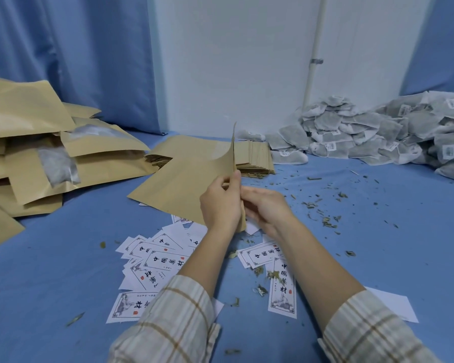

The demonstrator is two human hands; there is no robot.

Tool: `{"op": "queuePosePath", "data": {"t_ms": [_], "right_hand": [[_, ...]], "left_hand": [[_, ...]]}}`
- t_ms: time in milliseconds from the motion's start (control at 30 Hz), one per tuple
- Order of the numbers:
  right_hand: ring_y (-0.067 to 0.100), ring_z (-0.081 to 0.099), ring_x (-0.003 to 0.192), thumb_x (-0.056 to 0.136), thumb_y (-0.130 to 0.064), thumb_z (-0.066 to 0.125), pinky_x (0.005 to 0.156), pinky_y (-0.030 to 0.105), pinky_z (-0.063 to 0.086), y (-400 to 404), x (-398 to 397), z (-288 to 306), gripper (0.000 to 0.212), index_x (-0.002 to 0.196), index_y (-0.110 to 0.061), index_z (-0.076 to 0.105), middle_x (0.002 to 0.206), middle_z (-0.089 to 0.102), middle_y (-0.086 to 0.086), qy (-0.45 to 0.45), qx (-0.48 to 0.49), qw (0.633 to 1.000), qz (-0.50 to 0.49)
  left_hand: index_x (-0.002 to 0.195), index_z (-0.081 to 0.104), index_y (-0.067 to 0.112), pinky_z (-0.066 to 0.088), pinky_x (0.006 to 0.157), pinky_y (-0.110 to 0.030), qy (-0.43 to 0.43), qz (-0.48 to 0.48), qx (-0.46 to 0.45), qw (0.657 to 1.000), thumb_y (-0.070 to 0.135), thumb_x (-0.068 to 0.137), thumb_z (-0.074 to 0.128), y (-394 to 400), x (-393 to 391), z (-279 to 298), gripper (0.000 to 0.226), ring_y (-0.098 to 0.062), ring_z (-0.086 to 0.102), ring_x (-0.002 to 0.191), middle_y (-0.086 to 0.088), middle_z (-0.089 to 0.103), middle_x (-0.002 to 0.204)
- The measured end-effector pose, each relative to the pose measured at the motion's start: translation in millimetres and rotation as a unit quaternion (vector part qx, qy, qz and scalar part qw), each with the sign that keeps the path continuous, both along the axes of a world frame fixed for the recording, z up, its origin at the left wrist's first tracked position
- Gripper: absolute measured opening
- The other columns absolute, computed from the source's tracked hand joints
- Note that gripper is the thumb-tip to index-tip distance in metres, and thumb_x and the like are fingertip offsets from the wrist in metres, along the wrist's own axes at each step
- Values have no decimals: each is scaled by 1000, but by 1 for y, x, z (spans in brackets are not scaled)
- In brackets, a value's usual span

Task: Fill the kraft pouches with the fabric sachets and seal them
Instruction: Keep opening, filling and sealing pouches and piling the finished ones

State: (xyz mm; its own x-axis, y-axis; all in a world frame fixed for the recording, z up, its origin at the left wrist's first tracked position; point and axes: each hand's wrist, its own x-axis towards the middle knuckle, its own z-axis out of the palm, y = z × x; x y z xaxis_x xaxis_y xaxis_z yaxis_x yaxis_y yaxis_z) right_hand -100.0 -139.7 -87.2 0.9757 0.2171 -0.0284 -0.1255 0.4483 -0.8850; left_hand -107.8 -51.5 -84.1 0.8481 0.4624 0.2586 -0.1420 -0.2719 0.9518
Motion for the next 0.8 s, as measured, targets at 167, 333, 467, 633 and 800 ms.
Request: {"op": "queuePosePath", "data": {"t_ms": [167,333,467,633,800], "right_hand": [[15,68,80,85,-7,63,79,24,56,4,3,-5,18,99,3,66,90,71,13,37,48,998,24],[20,66,78,85,-7,64,74,27,57,4,1,-6,19,101,3,65,92,69,15,48,21,999,0],[3,55,63,90,-28,58,67,18,42,8,-1,-1,21,70,-21,62,66,61,-9,-170,-381,890,-183],[16,51,64,96,-23,44,59,23,31,9,-2,-6,30,80,-9,65,73,66,9,-262,-527,774,-232],[27,49,71,96,-10,37,56,25,21,8,4,-12,31,65,-9,40,85,63,22,-134,-529,778,-311]], "left_hand": [[52,49,18,32,50,-17,-7,-5,-21,1000,34,95,51,6,1,-2,45,-10,44,55,6,48,51],[57,43,9,23,59,-31,10,10,89,996,16,97,38,6,1,1,41,-29,45,70,-16,57,67],[107,55,3,33,65,-27,42,0,339,940,7,98,34,5,3,1,23,-29,61,94,-14,62,105],[111,47,3,32,61,-28,56,6,460,886,2,96,32,6,1,-2,21,-30,61,93,-15,60,108],[104,47,-3,32,60,-34,58,47,463,883,-2,91,36,-8,-10,0,18,-37,62,90,-23,64,99]]}}
